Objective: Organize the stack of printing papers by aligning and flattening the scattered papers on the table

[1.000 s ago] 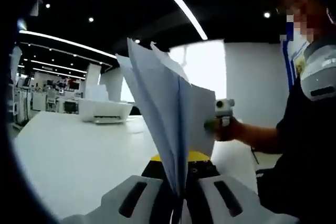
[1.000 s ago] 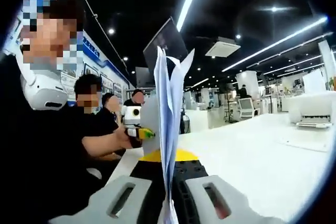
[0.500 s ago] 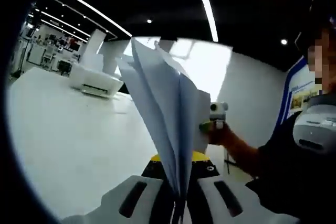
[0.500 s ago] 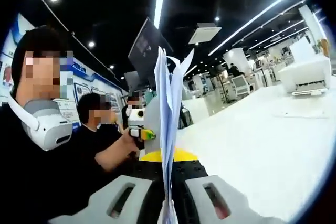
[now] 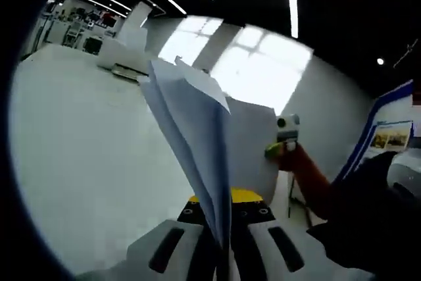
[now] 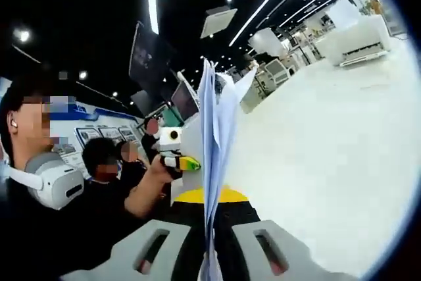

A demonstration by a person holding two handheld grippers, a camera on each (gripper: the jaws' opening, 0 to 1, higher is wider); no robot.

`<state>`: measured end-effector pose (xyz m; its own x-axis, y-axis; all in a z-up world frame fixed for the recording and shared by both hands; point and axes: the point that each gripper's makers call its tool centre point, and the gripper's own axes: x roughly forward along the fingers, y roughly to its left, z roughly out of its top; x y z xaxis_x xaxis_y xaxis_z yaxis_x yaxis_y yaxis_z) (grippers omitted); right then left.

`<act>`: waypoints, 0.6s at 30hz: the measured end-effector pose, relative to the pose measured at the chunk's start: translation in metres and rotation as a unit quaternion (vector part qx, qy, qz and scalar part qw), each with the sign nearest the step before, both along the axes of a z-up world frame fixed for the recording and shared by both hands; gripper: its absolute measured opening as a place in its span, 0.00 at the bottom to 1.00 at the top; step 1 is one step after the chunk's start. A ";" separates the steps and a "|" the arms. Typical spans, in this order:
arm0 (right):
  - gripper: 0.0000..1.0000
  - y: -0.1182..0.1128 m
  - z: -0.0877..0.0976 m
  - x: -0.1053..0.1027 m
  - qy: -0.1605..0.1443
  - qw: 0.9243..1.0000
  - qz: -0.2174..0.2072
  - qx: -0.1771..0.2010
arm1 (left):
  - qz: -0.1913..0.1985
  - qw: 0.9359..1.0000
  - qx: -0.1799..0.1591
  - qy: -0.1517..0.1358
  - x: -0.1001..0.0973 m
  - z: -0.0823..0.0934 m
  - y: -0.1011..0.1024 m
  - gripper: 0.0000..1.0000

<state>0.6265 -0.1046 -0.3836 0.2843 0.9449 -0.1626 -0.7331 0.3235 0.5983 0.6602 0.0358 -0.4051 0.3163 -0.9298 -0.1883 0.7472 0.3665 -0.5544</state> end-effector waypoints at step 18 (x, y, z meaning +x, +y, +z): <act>0.00 -0.019 -0.081 0.024 0.077 0.990 -0.062 -0.104 | -0.011 0.994 0.093 0.048 0.014 -0.070 -0.023 0.06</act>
<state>0.6508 -0.1234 -0.4641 0.3522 0.8459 -0.4005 -0.5863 0.5330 0.6101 0.6743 0.0126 -0.4751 0.2689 -0.8823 -0.3863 0.7024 0.4540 -0.5482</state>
